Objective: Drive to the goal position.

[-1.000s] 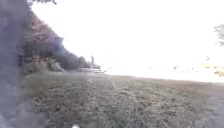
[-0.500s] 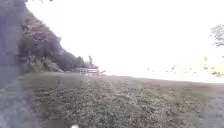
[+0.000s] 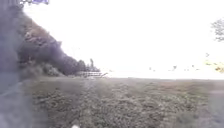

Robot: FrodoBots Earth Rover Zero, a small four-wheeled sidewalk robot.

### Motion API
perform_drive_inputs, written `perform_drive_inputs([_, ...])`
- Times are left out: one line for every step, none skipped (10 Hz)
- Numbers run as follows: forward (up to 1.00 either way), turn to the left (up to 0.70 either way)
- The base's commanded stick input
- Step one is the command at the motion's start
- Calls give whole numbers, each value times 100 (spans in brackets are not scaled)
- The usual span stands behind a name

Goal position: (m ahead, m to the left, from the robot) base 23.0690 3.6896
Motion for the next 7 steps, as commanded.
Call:
perform_drive_inputs([45,0])
perform_drive_inputs([45,0])
perform_drive_inputs([45,0])
perform_drive_inputs([45,0])
perform_drive_inputs([45,0])
perform_drive_inputs([45,0])
perform_drive_inputs([45,0])
